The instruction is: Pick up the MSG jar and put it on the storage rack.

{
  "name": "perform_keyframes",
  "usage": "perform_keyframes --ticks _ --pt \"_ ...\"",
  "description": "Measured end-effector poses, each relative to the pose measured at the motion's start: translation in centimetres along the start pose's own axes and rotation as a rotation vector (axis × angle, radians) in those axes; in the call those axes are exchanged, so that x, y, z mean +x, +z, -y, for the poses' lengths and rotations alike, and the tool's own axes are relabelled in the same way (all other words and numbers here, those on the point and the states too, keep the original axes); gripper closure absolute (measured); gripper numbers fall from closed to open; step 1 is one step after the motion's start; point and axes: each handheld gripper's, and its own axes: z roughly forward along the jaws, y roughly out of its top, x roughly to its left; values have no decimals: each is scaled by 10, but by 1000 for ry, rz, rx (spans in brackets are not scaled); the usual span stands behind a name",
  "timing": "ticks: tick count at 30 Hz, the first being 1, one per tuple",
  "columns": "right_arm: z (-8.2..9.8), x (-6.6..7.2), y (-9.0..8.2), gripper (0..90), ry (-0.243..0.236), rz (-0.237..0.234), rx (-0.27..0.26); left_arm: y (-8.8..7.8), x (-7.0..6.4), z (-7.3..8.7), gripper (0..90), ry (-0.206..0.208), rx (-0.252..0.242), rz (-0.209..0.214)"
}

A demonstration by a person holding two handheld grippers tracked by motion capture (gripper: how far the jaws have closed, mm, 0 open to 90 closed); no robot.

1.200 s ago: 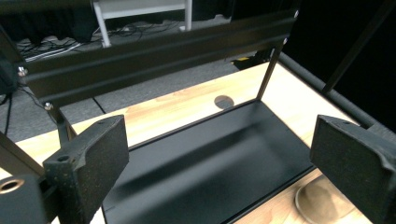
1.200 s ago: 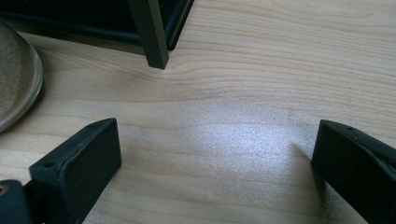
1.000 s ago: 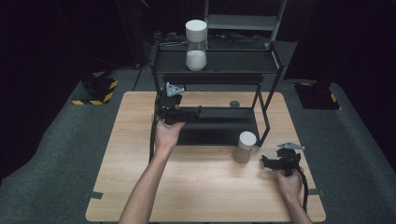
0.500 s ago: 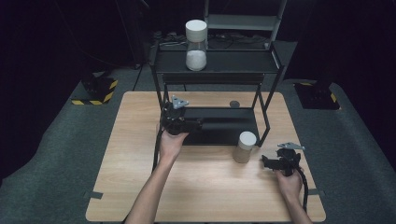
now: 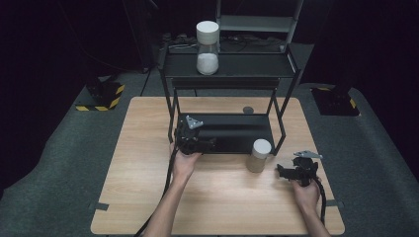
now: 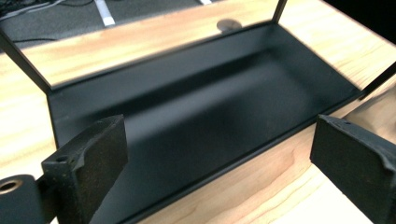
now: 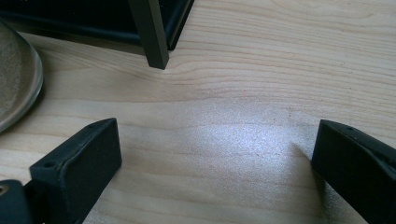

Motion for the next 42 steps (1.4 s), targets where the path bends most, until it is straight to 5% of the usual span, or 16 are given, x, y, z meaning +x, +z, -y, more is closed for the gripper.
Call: perform_keyframes --ticks 15,24,42 --pt "0 0 0 10 0 0 2 30 -12 29 45 13 72 -35" --pt "0 0 0 11 0 0 1 48 -15 53 45 -30 104 -46" --pt "0 0 0 11 3 0 2 60 -26 72 46 -5 133 -80"
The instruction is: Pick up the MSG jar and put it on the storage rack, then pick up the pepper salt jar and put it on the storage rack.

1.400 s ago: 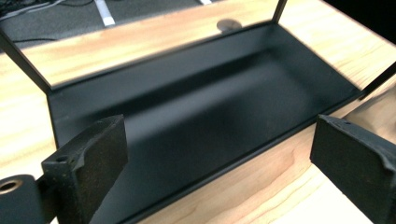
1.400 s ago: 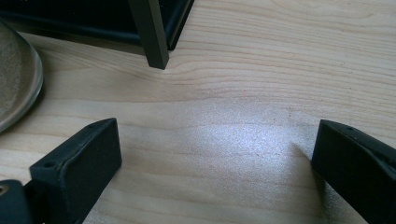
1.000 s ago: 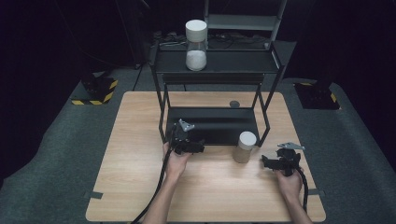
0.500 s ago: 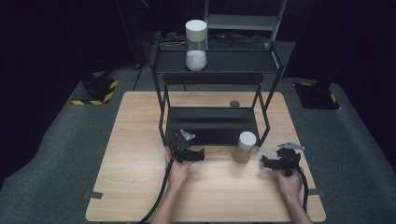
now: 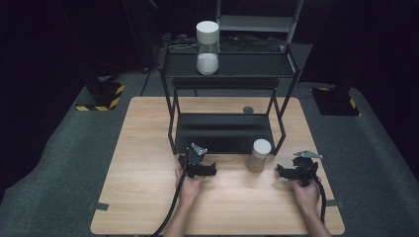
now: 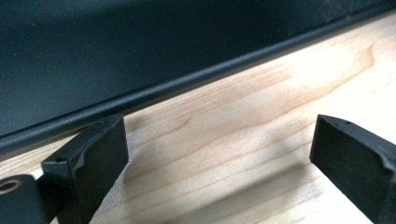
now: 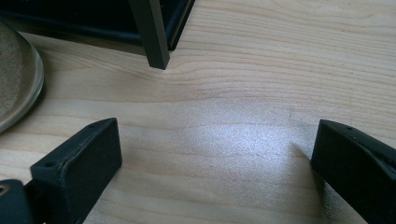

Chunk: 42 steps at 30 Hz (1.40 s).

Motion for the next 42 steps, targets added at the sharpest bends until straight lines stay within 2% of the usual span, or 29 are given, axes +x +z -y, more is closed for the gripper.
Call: perform_keyframes --ticks 5,25,27,29,30,37,42 --pt "0 0 0 11 0 0 -1 1 -1 7 44 -4 -24 -3" --pt "-1 -1 0 11 -2 -3 4 1 -3 7 44 -6 -24 -11" --pt "-2 -3 -2 18 -13 -16 10 1 -3 7 44 -6 -24 -11" --pt "-2 -8 -5 12 -14 -58 9 1 -3 7 44 -5 -24 -11" --pt "-2 -8 -5 12 -14 -58 9 1 -3 7 44 -5 -24 -11" --pt "0 0 -17 7 -95 -133 -30 1 -3 7 44 -6 -24 -9" --pt "1 4 -16 7 -123 -208 -32 1 -3 7 44 -6 -24 -9"
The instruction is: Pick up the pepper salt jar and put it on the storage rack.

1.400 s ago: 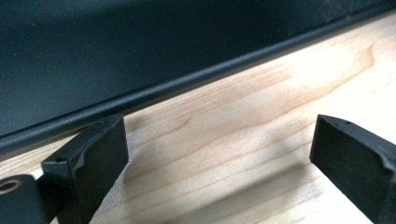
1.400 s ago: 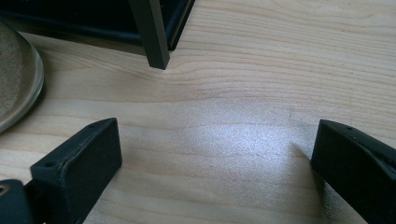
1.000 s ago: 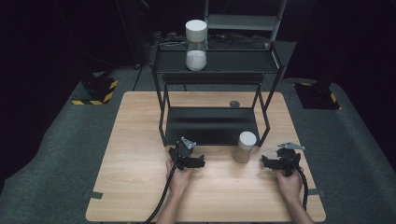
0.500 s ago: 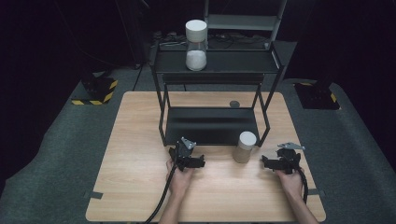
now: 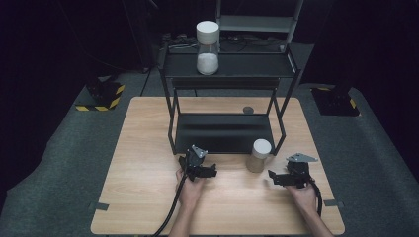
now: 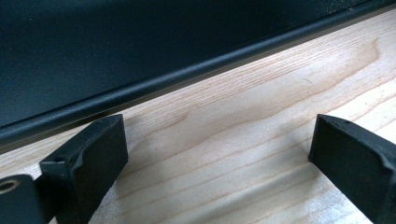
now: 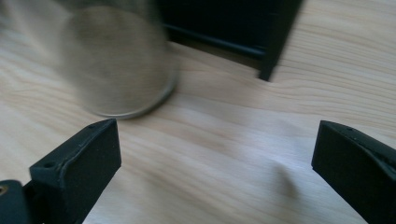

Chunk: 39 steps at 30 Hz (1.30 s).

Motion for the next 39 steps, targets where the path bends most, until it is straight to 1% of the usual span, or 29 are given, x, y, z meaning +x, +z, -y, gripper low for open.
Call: perform_keyframes --ticks 3,4,5,6,7,9,11,14,17,18,21,24,29,34,35,37,39 --pt "-1 3 1 7 -3 -27 -11 0 0 0 44 1 0 0" --pt "-2 6 2 9 -13 -38 -21 0 0 0 44 0 0 0" --pt "-2 6 2 9 -13 -38 -21 0 0 0 44 0 0 0" --pt "-4 6 2 15 -12 -57 -32 0 0 0 45 0 0 0" --pt "-4 6 2 15 -12 -57 -32 0 0 0 45 0 0 0" --pt "-5 6 4 18 -8 -77 -36 0 0 0 44 0 0 0" --pt "-8 6 7 20 -14 -94 -33 0 0 0 44 0 0 0" --pt "-11 9 11 24 -20 -102 -28 0 0 0 44 1 0 0" --pt "-13 12 15 37 -16 -112 -44 0 0 0 44 0 0 0" --pt "-13 12 15 37 -16 -112 -44 0 0 0 44 0 0 0" --pt "-12 15 16 54 -7 -116 -68 0 0 0 45 0 0 0" --pt "-13 18 18 76 -8 -112 -89 0 0 0 44 1 0 0" --pt "-18 22 20 99 -1 -105 -106 0 0 0 44 0 0 0" --pt "-24 24 24 127 -3 -104 -121 0 0 0 45 1 0 0" --pt "-25 25 24 150 -9 -101 -136 0 0 0 44 1 0 0" --pt "-26 26 25 164 -7 -99 -151 0 0 0 44 1 0 0" --pt "-27 27 25 172 -6 -97 -155 0 0 0 45 1 -1 0"
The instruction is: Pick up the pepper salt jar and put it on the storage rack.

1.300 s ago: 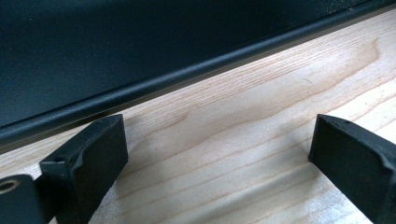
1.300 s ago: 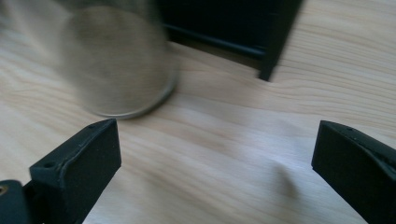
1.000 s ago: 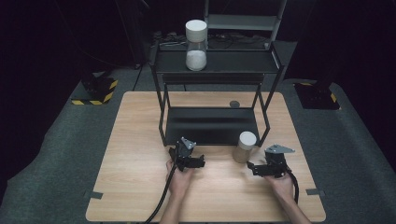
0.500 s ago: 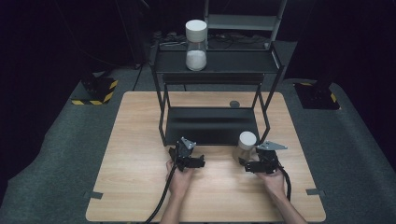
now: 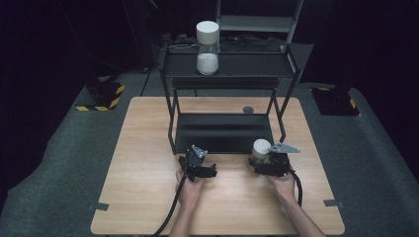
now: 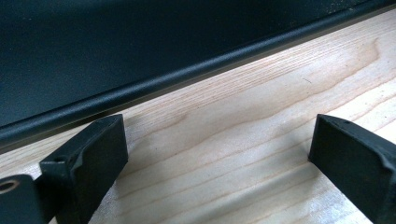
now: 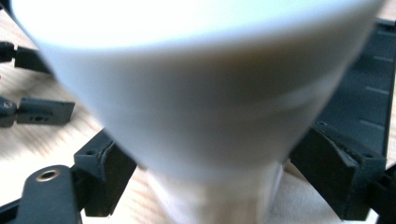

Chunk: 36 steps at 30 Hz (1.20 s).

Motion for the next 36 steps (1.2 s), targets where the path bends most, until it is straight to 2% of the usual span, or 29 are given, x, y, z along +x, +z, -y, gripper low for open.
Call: perform_keyframes --ticks 11,15,18,36 --pt "-6 9 5 270 -16 31 -39 0 0 0 45 0 0 0" --pt "-5 17 5 339 -56 49 -51 0 0 0 45 -1 0 0" --pt "-5 21 5 343 -73 66 -54 0 0 0 45 -1 0 0" --pt "-9 20 2 352 -93 60 -49 0 0 0 44 -1 0 1"
